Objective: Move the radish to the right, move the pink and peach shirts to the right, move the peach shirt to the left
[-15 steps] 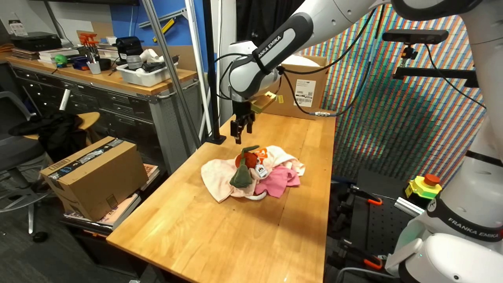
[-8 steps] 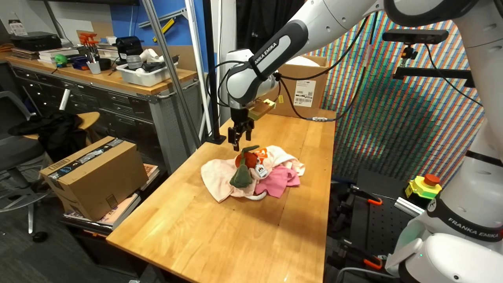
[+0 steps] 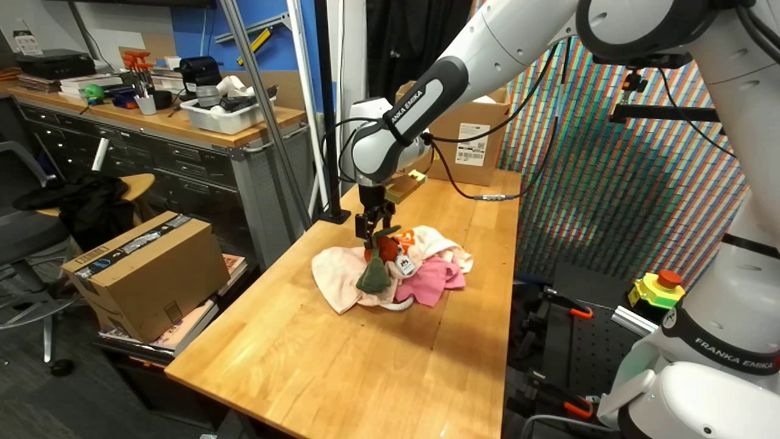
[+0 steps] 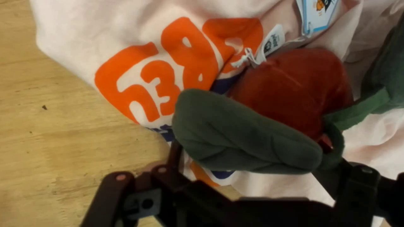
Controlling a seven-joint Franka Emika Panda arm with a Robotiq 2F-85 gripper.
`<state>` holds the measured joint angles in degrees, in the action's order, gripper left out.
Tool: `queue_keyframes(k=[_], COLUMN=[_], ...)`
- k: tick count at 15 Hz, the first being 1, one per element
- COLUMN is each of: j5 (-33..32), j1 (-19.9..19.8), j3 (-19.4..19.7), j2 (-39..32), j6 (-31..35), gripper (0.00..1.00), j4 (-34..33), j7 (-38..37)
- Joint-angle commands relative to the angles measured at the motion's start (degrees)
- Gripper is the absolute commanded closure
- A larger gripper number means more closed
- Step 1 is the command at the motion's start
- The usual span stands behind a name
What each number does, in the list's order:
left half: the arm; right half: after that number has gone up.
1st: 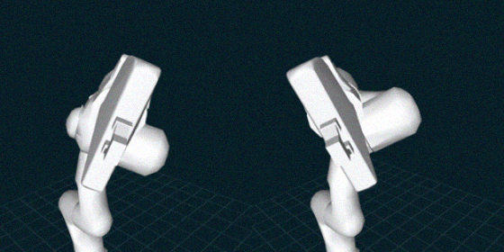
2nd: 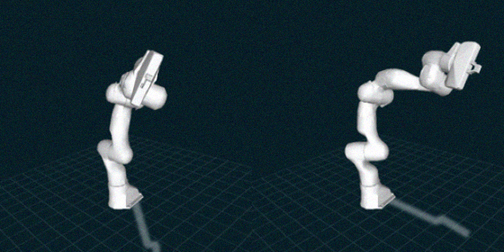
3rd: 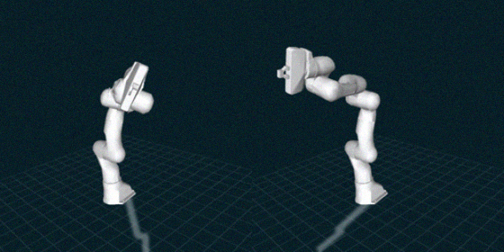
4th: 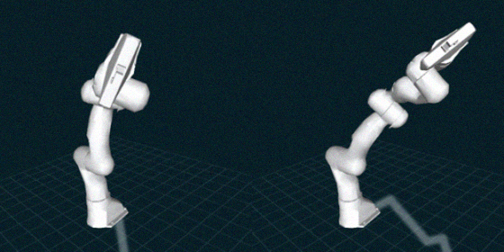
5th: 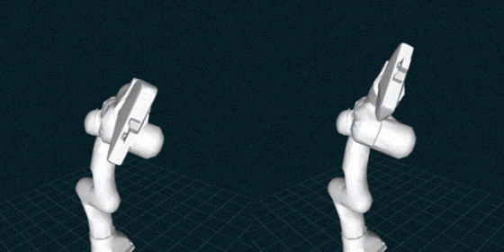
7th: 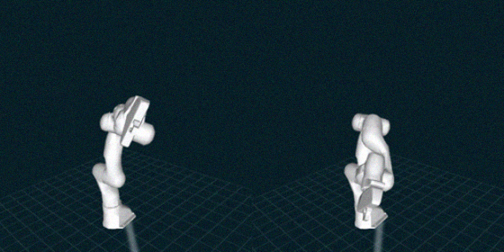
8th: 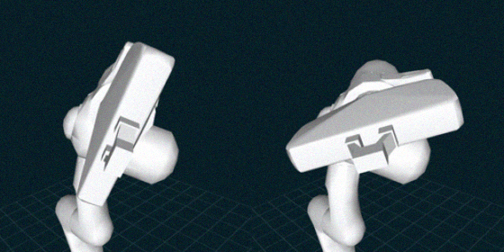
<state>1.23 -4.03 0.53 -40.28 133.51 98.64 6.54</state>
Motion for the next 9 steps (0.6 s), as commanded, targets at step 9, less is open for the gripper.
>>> queue_keyframes(k=[9], j5=[-0.1], j1=[0.8], j3=[-0.2], j2=[-1.0], j6=[-3.0], gripper=[0.0], j4=[-2.2], j7=[-2.2])
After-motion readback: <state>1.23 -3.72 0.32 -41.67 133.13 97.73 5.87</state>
